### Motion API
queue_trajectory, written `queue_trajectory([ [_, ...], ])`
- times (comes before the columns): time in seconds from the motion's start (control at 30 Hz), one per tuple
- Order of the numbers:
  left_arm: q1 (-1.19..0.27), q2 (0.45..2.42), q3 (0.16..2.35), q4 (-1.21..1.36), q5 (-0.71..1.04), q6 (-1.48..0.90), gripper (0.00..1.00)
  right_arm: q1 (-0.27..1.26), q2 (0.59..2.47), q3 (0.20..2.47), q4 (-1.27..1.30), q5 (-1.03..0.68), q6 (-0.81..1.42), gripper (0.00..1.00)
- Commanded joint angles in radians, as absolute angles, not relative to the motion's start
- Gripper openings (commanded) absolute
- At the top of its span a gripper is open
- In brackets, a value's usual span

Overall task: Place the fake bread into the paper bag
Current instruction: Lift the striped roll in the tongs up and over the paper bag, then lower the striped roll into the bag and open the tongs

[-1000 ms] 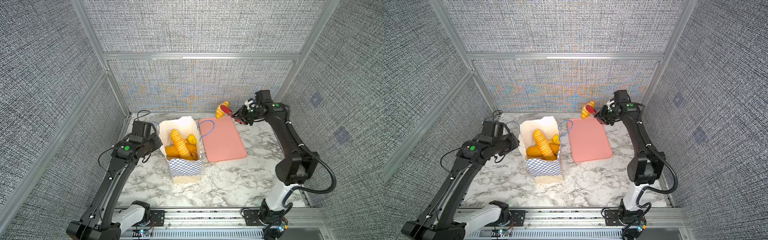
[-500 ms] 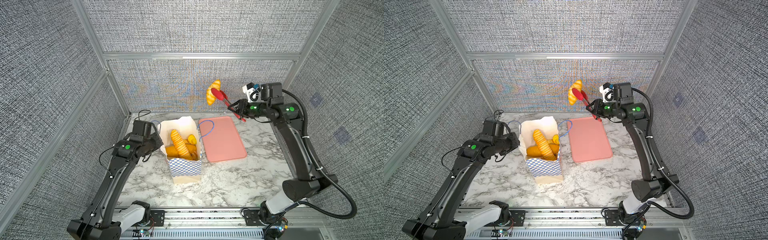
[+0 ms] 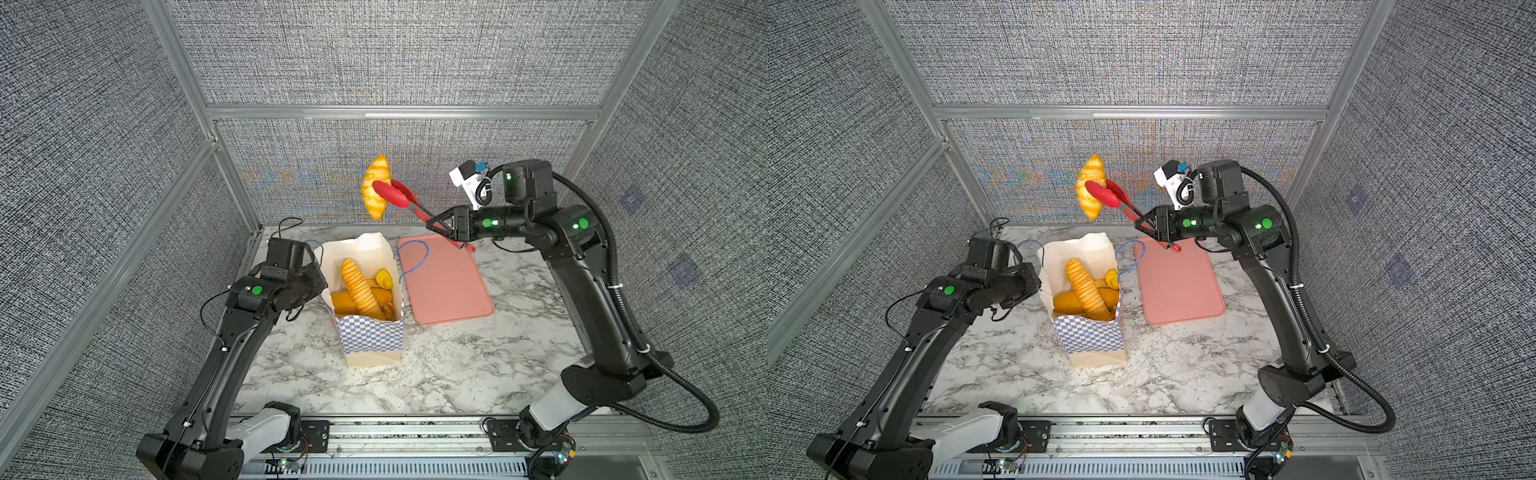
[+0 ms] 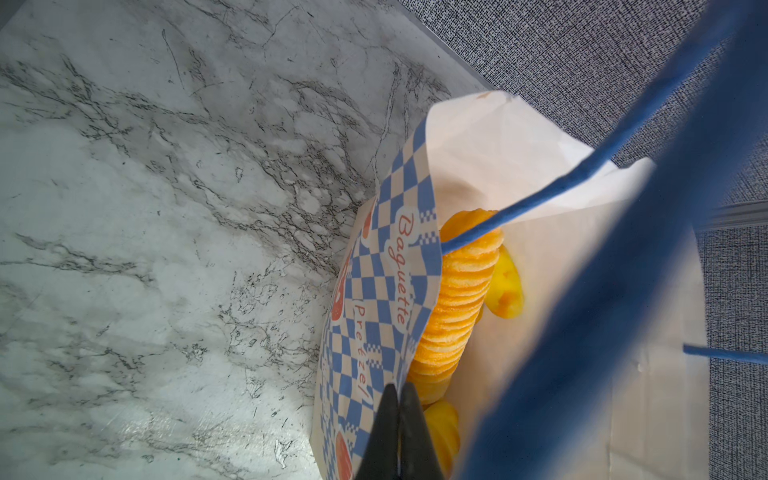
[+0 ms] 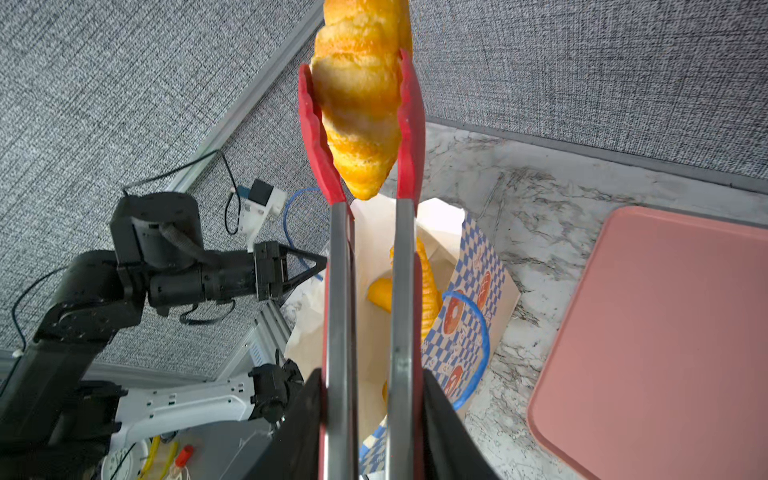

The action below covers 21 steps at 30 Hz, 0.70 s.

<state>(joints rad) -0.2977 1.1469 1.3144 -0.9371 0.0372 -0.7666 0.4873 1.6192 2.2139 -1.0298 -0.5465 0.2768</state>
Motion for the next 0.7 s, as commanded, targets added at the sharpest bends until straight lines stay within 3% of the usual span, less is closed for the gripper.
queue_trajectory([
  [0.0, -0.298, 1.152, 1.324, -0.928, 0.038, -0.755, 0.04, 0.515, 1.615, 2.225, -1.107, -0.537, 0.201, 0.36],
  [0.43, -0.298, 1.146, 1.324, -0.930, 0.040, -0.762, 0.04, 0.600, 1.576, 2.153, -1.277, -0.397, 0.091, 0.37],
  [0.67, -0.298, 1.144, 1.324, -0.931, 0.042, -0.764, 0.04, 0.626, 1.570, 2.123, -1.299, -0.338, 0.073, 0.42],
])
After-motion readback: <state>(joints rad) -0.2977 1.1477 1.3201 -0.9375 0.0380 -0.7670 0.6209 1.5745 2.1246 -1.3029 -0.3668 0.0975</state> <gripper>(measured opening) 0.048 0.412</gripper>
